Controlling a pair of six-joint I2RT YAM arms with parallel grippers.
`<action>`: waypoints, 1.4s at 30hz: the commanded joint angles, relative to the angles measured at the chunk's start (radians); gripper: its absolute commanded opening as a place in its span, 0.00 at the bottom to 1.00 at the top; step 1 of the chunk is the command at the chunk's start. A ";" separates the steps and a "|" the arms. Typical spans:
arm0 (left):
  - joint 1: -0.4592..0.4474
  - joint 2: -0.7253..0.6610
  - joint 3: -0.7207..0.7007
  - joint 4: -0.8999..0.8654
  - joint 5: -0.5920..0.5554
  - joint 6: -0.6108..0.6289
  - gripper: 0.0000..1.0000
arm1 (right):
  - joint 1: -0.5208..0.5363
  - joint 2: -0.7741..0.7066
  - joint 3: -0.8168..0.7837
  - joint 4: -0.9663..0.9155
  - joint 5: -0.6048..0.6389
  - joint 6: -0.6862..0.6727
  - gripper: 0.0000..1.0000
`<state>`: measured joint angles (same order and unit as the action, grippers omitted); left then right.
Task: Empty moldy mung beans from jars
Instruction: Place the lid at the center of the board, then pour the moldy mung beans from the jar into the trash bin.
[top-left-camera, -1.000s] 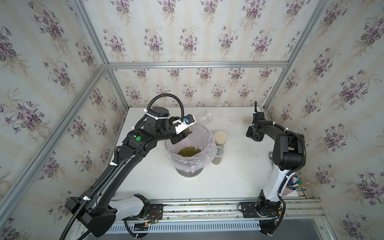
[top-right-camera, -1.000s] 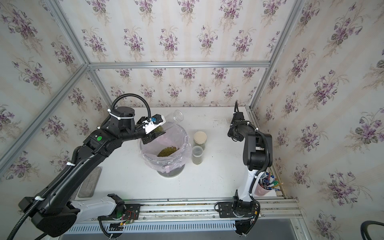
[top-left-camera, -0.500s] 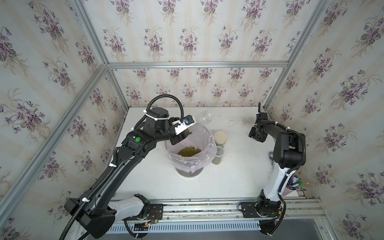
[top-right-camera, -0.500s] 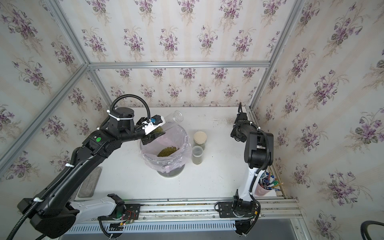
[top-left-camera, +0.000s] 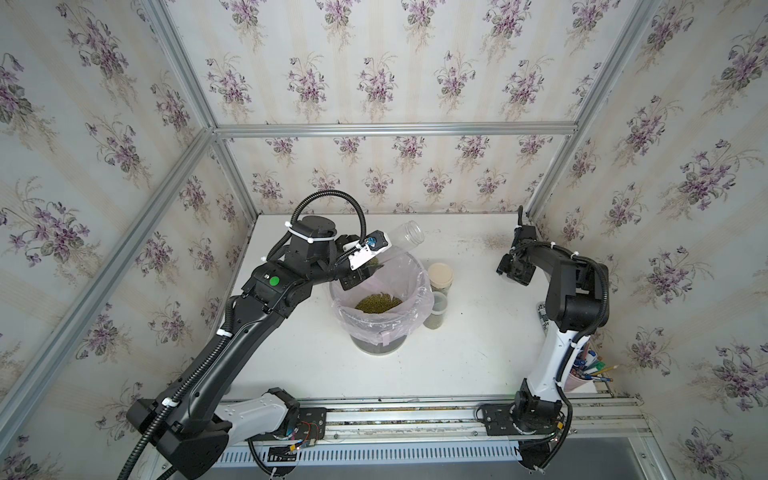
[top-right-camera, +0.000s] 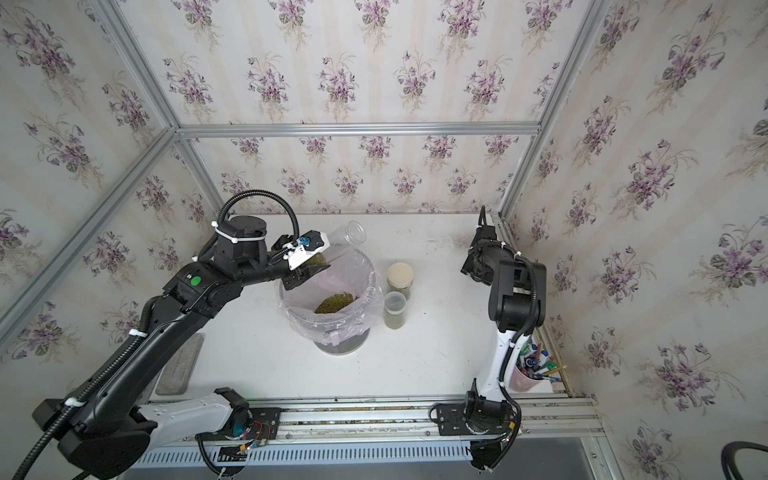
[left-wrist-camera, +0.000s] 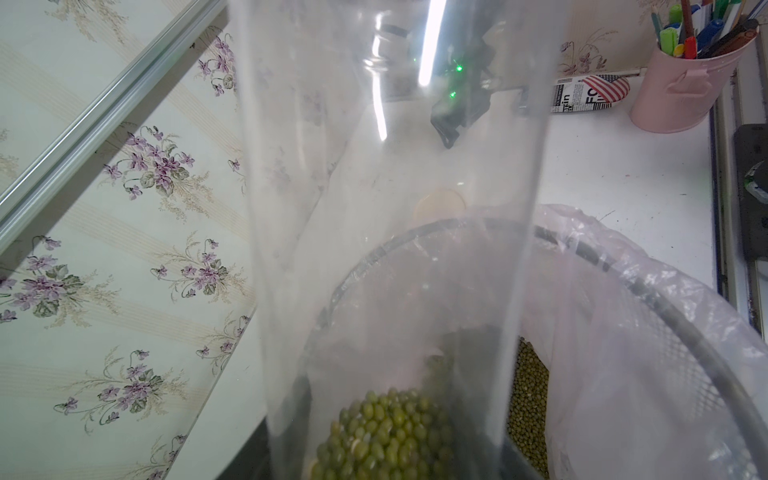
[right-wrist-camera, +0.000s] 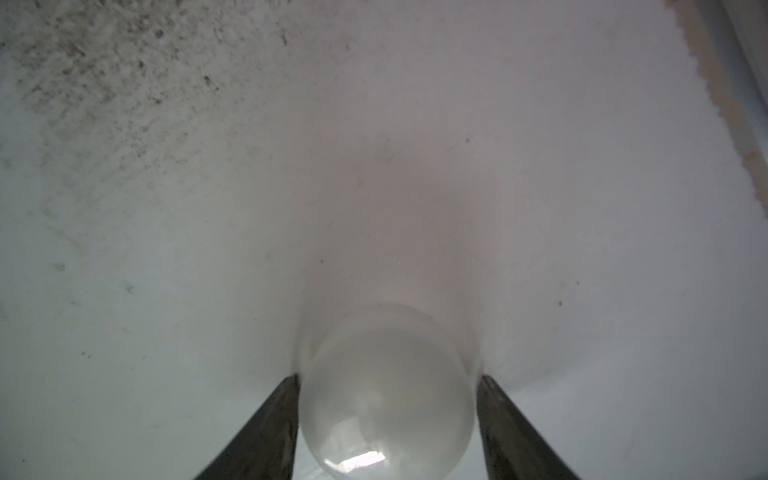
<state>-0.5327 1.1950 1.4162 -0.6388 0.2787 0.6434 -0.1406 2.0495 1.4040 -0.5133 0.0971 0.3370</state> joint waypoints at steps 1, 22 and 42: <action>-0.001 -0.005 -0.002 0.041 -0.006 0.008 0.42 | 0.000 0.002 0.003 -0.020 0.015 0.013 0.68; -0.006 -0.021 0.042 0.041 -0.187 0.083 0.44 | 0.009 -0.407 -0.042 -0.061 -0.061 0.039 0.69; -0.006 -0.109 0.007 0.040 -0.381 0.448 0.41 | 0.257 -0.626 0.126 -0.059 -0.361 -0.108 0.68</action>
<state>-0.5392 1.1038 1.4410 -0.6346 -0.0853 0.9676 0.1055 1.4399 1.5116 -0.5674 -0.1783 0.2600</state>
